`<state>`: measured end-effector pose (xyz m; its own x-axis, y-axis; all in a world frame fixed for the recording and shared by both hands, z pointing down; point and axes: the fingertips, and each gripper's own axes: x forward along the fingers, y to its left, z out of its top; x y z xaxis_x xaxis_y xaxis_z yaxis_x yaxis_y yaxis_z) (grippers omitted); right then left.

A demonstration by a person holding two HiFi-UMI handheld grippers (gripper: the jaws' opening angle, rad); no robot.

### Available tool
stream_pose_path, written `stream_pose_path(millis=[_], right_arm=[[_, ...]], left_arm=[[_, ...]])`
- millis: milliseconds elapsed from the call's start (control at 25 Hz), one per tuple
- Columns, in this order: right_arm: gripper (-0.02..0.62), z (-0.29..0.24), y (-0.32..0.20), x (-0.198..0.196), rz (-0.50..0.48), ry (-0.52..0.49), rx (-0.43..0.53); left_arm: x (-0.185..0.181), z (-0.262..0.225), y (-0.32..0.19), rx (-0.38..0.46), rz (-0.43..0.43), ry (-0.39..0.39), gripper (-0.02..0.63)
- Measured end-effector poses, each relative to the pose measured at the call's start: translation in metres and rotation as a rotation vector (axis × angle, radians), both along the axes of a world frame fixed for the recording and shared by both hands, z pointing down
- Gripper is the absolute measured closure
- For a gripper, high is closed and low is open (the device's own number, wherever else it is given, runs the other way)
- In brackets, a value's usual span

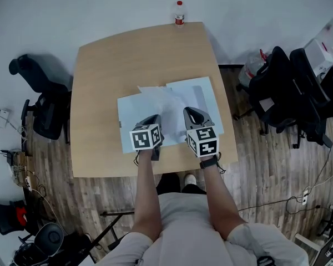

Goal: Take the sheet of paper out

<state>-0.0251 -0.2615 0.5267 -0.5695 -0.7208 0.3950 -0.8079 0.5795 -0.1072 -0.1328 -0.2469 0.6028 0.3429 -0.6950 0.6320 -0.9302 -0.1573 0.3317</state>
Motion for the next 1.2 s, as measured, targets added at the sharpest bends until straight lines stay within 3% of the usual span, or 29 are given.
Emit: stream_pose_path(millis=[360, 840, 1080, 1200], right_arm=[[0.581, -0.029, 0.000, -0.003, -0.015, -0.033, 0.062], [0.581, -0.084, 0.003, -0.008, -0.026, -0.081, 0.177], [0.581, -0.120, 0.005, -0.010, -0.029, -0.128, 0.237], [0.581, -0.136, 0.006, -0.010, -0.026, -0.135, 0.266]], left_arm=[[-0.004, -0.045, -0.002, 0.122, -0.018, -0.041, 0.598], [-0.012, -0.136, -0.003, 0.408, -0.052, -0.117, 0.598], [-0.020, -0.183, -0.001, 0.522, -0.077, -0.119, 0.598], [-0.025, -0.207, 0.000, 0.586, -0.090, -0.160, 0.598]])
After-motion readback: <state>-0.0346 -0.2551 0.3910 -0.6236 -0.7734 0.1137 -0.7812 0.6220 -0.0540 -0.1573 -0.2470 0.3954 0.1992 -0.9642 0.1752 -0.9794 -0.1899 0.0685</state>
